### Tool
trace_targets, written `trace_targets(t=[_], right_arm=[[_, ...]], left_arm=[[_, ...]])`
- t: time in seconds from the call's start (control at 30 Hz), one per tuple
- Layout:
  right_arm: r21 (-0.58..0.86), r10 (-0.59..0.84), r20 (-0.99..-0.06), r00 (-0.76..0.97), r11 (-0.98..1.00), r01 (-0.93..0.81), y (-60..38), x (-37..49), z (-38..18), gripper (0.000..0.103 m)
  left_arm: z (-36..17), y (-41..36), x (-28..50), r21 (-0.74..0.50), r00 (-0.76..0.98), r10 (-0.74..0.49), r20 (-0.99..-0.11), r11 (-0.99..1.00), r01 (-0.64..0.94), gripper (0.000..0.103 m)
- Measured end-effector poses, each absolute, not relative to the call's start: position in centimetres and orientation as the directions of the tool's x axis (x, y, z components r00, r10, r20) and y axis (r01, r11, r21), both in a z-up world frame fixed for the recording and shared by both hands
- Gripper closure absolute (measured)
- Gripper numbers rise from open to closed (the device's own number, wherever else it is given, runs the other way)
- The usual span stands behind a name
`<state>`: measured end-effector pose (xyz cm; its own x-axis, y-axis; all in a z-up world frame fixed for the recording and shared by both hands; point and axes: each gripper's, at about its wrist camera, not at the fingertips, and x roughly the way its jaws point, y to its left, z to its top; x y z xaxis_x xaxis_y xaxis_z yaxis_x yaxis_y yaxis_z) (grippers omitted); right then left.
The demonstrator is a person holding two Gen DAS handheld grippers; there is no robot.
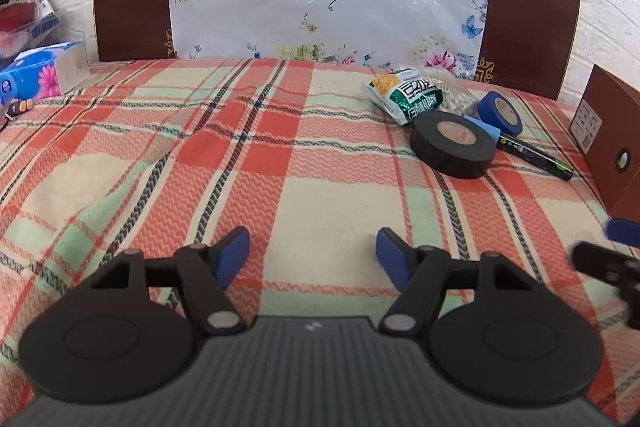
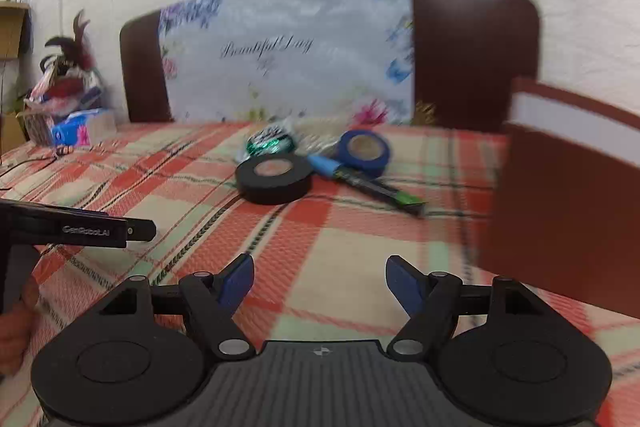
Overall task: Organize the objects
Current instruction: 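Move the right gripper to the black tape roll and grasp it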
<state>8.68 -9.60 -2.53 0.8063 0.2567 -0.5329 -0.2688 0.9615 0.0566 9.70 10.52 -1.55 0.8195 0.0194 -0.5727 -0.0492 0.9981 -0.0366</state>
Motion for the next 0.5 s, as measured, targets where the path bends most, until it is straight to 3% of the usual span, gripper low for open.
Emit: trace_targets(t=[0.3, 0.4, 0.5], right_arm=[[-0.008, 0.24, -0.553, 0.798, 0.956, -0.293, -4.8, 16.2, -2.7, 0.029], [-0.002, 0.263, -0.558, 0.787, 0.948, -0.318, -3.4, 18.5, -2.9, 0.019], [-0.022, 0.263, -0.559, 0.786, 0.943, -0.331, -2.7, 19.5, -3.0, 0.021]], left_arm=[[-2.2, 10.6, 9.9, -0.046, 0.828, 0.006, -0.561, 0.998, -0.039, 0.029], [-2.3, 10.8, 9.8, -0.053, 0.83, 0.002, -0.558, 0.998, -0.038, 0.029], [-2.3, 10.8, 9.8, -0.053, 0.83, 0.002, -0.558, 0.998, -0.038, 0.029]])
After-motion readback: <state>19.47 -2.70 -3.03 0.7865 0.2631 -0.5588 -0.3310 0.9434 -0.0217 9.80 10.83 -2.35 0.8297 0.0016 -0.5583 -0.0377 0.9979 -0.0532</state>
